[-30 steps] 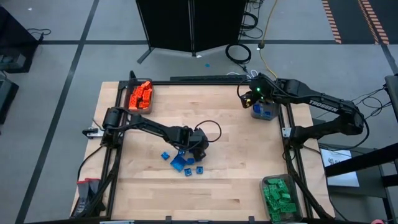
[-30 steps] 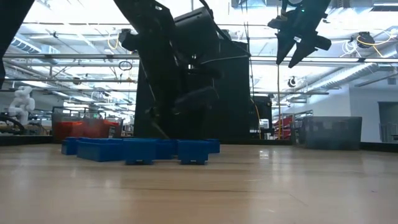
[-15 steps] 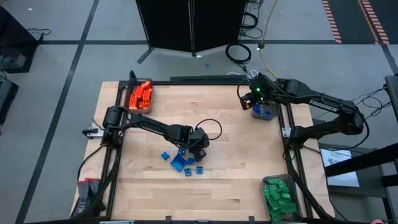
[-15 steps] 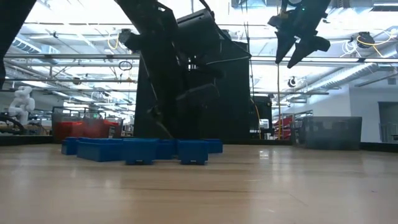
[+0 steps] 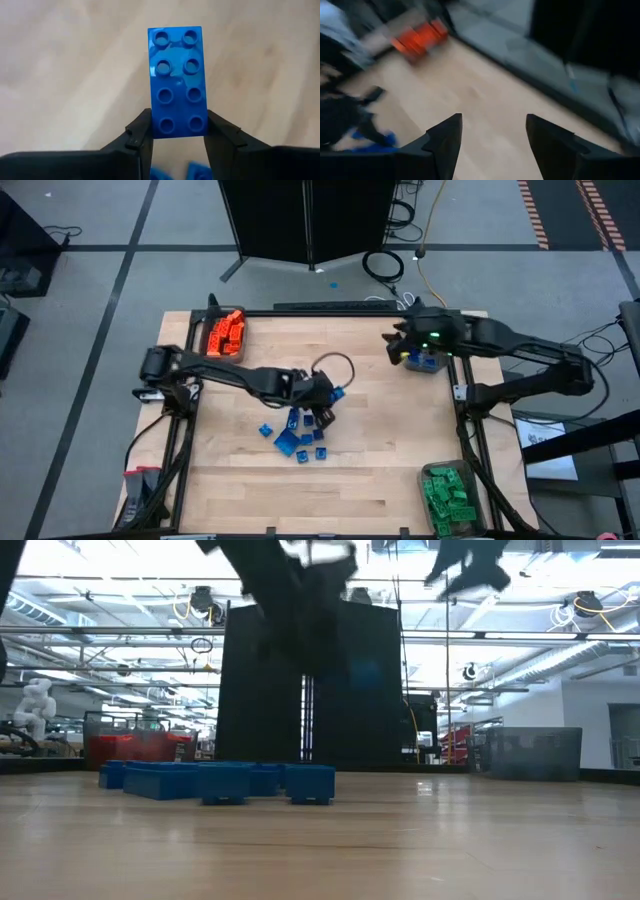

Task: Sort blocks
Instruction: Put the blue game piece into the top right black bin

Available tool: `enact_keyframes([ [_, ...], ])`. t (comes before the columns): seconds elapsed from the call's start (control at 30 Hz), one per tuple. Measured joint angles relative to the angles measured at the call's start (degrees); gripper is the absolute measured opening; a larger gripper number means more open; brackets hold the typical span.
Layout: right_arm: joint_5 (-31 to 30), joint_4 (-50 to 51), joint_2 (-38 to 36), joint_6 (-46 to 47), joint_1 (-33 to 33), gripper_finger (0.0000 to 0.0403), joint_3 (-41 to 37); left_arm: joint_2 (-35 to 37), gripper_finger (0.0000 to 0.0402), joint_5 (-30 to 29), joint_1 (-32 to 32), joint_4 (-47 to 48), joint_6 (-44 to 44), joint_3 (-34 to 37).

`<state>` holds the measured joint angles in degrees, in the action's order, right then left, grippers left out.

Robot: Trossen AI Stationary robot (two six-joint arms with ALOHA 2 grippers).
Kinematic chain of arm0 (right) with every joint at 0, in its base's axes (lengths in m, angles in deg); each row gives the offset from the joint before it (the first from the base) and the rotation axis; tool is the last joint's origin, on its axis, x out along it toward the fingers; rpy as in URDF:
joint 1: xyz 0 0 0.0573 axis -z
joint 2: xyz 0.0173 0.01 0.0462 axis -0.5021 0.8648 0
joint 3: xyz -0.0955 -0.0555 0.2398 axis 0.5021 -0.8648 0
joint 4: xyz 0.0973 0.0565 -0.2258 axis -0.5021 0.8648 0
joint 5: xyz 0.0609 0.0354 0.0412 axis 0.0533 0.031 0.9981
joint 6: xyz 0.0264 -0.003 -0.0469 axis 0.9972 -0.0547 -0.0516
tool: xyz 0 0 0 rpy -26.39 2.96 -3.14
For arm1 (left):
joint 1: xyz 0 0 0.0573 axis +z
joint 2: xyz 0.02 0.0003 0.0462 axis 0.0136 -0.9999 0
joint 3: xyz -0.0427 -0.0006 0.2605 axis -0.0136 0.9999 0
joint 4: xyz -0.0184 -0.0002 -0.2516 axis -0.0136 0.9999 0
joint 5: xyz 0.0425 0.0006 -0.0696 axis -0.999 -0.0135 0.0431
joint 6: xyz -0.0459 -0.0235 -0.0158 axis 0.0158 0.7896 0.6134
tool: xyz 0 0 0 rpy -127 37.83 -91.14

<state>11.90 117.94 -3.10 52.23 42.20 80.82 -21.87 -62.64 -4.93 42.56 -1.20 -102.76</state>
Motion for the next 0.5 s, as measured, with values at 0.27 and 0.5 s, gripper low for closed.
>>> enact_keyframes([
  [0.27,3.1,-18.5,-13.3,-13.4,-10.6,0.0215,-1.1,14.2,0.0126,-11.6,-3.1,-11.0,-3.7,-0.1],
  [0.5,13.3,-35.0,-12.8,-14.6,-16.1,0.0215,-4.8,18.0,0.0126,-16.5,-6.8,-33.1,-19.6,-0.2],
])
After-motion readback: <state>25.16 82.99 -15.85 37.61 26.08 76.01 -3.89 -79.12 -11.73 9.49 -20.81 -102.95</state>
